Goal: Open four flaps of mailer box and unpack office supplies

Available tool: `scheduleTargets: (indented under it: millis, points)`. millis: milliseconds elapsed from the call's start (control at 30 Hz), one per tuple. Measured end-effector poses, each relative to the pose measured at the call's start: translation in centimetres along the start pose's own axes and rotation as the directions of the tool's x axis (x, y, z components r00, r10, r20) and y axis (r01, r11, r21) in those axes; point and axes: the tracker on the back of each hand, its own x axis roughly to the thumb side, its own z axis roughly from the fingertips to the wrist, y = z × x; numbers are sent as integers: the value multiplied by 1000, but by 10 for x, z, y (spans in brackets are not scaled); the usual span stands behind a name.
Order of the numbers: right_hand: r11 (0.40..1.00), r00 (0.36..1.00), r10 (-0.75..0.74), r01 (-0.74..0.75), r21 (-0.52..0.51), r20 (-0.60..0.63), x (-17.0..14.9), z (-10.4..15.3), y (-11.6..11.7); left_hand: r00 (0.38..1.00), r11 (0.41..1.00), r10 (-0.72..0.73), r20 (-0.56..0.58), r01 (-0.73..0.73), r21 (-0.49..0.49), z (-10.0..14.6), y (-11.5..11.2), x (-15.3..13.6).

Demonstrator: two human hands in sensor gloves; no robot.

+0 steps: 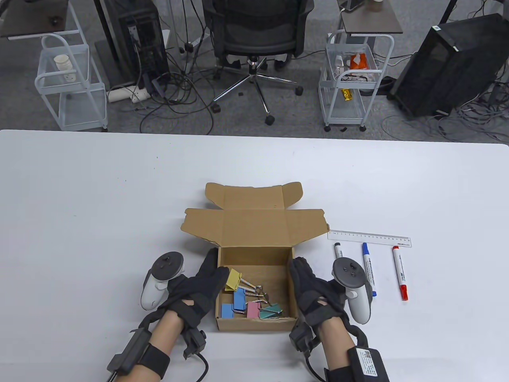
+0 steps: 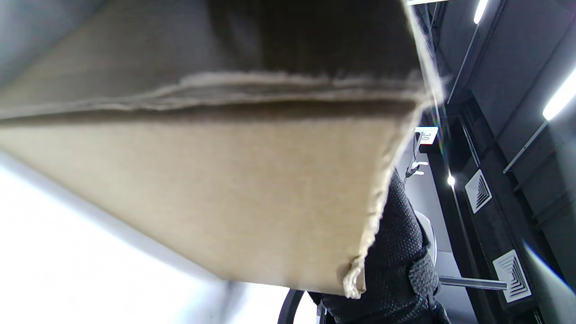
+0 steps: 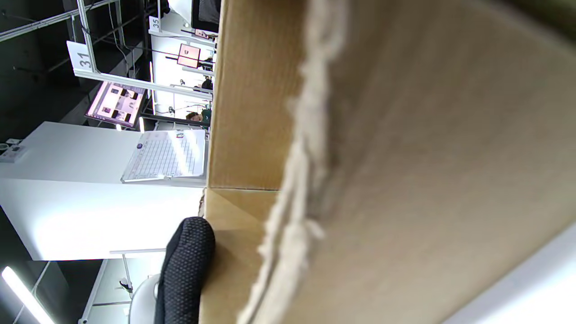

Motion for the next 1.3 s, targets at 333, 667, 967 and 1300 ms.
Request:
scheduleTargets:
  millis: [333, 667, 967, 1300]
  points:
    - [998, 999, 44, -45, -49, -16, 3, 2, 1, 1000, 1000, -8, -10, 8, 3, 0, 0, 1]
    - [995, 997, 78, -79, -60, -21, 5, 2, 1, 987, 988, -149, -65, 146, -52, 18, 12, 26]
    - [993, 996, 91, -93, -67, -24, 6, 2, 1, 735, 742, -670, -108, 666, -73, 43, -6, 119]
    - [993, 995, 92, -93, -71, -24, 6, 2, 1, 358, 379, -925, -125, 881, -283, -13, -75, 163]
